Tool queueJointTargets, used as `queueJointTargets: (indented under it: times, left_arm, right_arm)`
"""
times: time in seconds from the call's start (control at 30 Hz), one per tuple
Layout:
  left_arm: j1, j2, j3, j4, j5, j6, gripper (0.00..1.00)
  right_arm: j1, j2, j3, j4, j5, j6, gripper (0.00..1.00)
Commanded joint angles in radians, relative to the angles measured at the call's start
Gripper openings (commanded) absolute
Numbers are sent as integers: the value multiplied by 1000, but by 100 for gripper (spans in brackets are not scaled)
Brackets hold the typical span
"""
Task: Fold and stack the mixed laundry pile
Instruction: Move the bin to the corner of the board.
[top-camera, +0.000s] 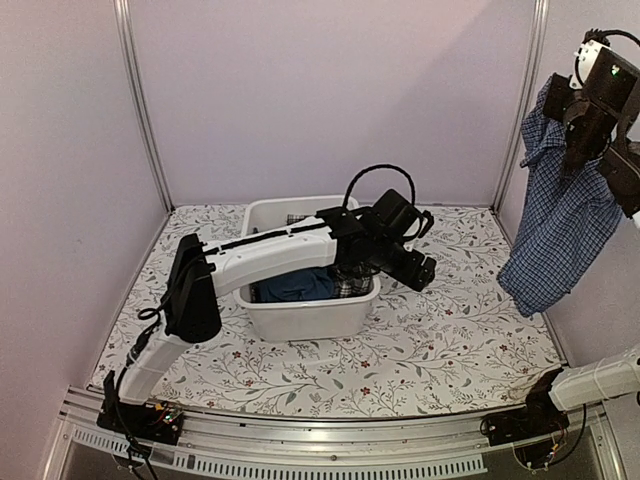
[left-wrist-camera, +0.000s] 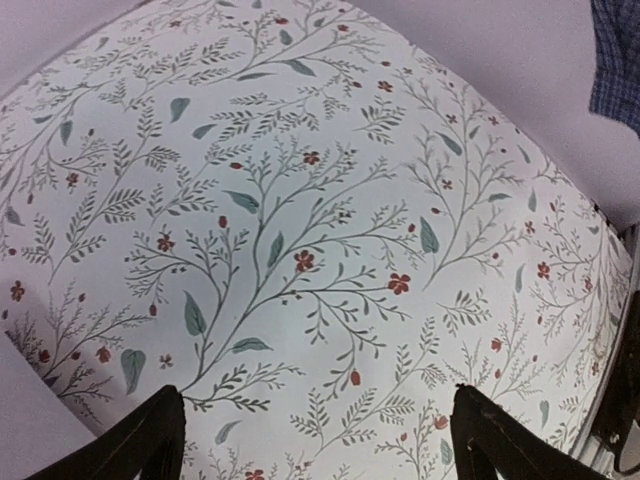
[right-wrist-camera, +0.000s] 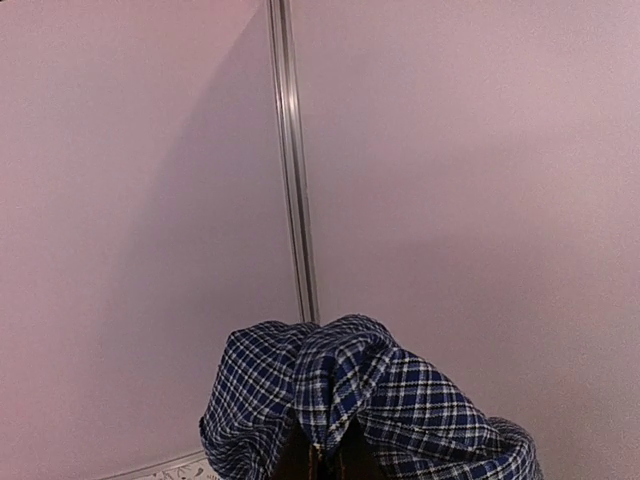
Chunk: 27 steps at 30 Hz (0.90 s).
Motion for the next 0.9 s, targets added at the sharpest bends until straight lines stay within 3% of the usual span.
queueJointTargets:
  times: [0.0,0.17,0.33,0.5,0.67,0.87]
  left_arm:
    - [158,2,-153,-163,-156,-166,92]
    - [294,-103,-293,-273,-238,-147,93]
    - [438,-344,-596,-226,-302,-56,95]
    - [566,-517,-741,-190,-315,50,96]
    - [511,-621,-728,-136,-211,158,95]
    - [452,-735,-710,-24,11,84,96]
  right_arm:
    - [1,13,-16,-35,-59,73,0]
    - [0,27,-19,-31,-75,90,0]
    - [1,43,-33,-30,-101,112,0]
    - [1,65,-46,-30,-146,135,0]
    - [1,102,-56,-59,-272,171,0]
    - [0,174,-25,-109,-626,255,0]
